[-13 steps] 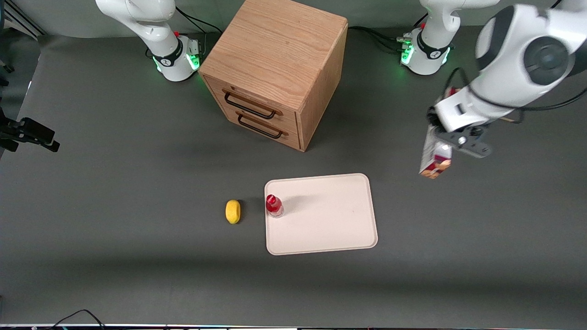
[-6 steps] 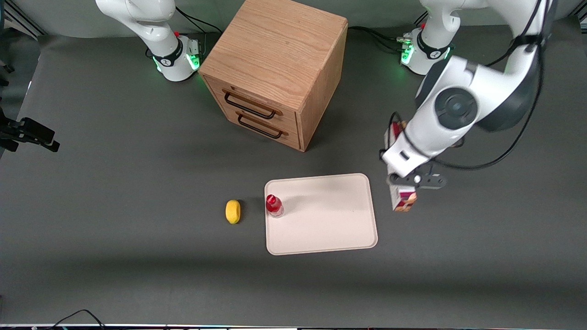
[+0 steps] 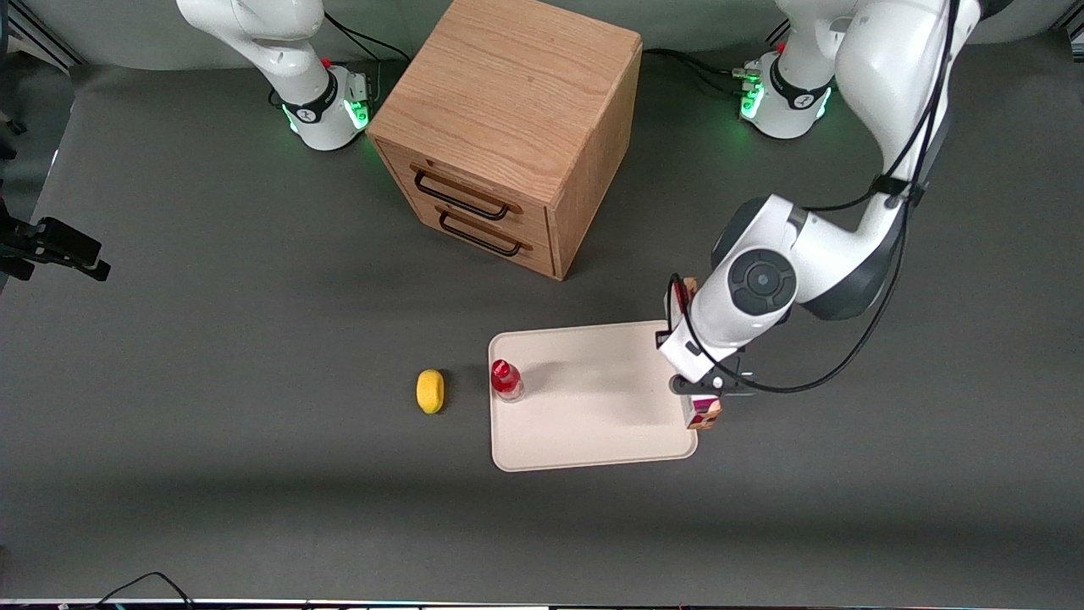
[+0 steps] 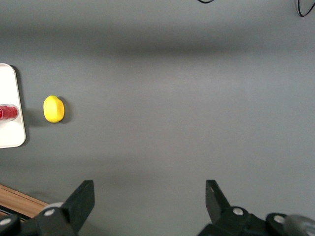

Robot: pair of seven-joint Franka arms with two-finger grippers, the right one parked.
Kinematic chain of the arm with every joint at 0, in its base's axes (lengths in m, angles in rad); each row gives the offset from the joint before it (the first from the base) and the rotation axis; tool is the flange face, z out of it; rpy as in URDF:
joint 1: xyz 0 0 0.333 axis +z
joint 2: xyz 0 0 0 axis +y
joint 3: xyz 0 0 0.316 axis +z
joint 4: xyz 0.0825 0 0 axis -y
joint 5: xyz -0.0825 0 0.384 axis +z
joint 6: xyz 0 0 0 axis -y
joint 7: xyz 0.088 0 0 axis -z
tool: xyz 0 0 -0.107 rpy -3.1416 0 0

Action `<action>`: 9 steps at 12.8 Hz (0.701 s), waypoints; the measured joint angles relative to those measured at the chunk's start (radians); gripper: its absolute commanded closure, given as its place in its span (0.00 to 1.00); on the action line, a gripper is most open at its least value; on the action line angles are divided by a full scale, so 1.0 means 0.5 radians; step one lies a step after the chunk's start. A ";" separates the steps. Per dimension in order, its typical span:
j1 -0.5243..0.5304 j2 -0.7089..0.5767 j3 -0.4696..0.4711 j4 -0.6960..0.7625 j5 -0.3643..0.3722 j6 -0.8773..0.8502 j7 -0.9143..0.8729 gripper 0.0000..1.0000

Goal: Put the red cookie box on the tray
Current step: 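Lower the upright box onto the tray and open the left gripper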

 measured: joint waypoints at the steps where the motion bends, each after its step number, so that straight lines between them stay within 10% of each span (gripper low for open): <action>1: 0.000 0.071 0.000 0.009 0.004 0.074 -0.001 1.00; 8: -0.005 0.351 -0.001 0.057 0.030 0.261 -0.008 1.00; 9: -0.005 0.373 -0.002 0.077 0.030 0.261 -0.008 0.59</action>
